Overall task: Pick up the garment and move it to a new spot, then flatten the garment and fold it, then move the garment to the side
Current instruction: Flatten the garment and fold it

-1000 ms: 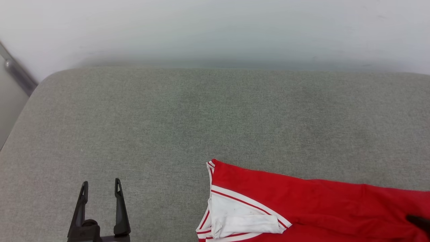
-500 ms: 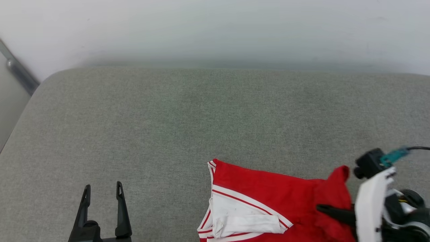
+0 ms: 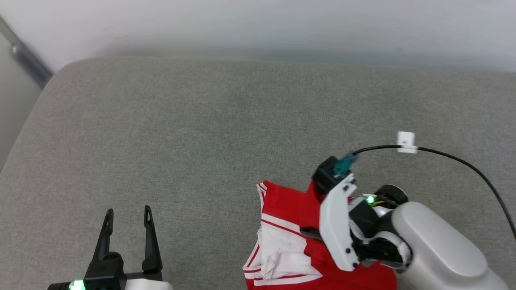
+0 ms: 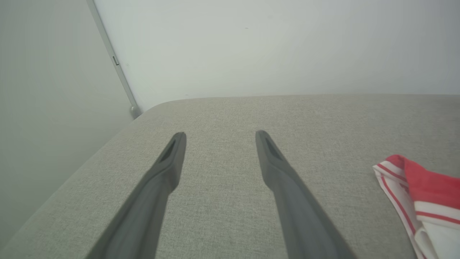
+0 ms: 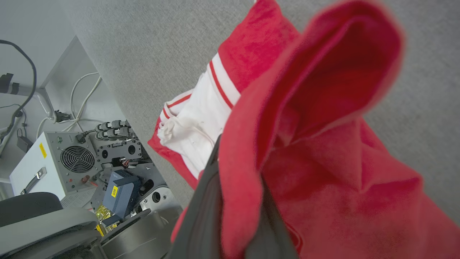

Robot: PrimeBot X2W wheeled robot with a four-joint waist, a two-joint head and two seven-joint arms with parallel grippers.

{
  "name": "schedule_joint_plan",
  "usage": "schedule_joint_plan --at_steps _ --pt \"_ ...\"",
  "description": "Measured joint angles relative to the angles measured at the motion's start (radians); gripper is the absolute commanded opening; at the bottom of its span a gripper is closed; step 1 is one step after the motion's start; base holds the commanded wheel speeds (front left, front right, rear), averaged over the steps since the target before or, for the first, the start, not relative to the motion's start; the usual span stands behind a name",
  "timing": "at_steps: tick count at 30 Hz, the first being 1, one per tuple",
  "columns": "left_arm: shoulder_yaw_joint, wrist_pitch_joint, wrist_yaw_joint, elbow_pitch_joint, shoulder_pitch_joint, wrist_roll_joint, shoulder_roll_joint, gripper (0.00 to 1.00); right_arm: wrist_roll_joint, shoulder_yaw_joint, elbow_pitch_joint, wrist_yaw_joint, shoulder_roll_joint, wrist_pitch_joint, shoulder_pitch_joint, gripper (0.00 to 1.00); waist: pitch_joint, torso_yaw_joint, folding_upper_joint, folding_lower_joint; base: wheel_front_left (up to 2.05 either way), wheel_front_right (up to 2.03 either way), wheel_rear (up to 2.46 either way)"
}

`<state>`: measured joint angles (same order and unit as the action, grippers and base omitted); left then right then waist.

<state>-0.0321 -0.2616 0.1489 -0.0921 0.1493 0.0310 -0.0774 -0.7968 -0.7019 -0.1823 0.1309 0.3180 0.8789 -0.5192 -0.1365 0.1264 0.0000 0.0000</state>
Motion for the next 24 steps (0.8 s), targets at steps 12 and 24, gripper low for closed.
schedule_joint_plan --at_steps 12,24 --pt "-0.002 0.0 -0.015 0.019 -0.054 -0.004 0.014 1.0 0.058 -0.272 -0.29 0.0 -0.088 -0.108 -0.172 0.0 -0.067 0.029 0.0 0.0 0.0 0.0 0.0" --pt "0.024 0.0 -0.025 0.04 -0.047 -0.009 0.017 1.0 0.004 -0.345 -0.278 0.0 -0.037 -0.371 -0.219 1.0 -0.021 0.002 0.0 0.0001 0.0 0.0 0.0"
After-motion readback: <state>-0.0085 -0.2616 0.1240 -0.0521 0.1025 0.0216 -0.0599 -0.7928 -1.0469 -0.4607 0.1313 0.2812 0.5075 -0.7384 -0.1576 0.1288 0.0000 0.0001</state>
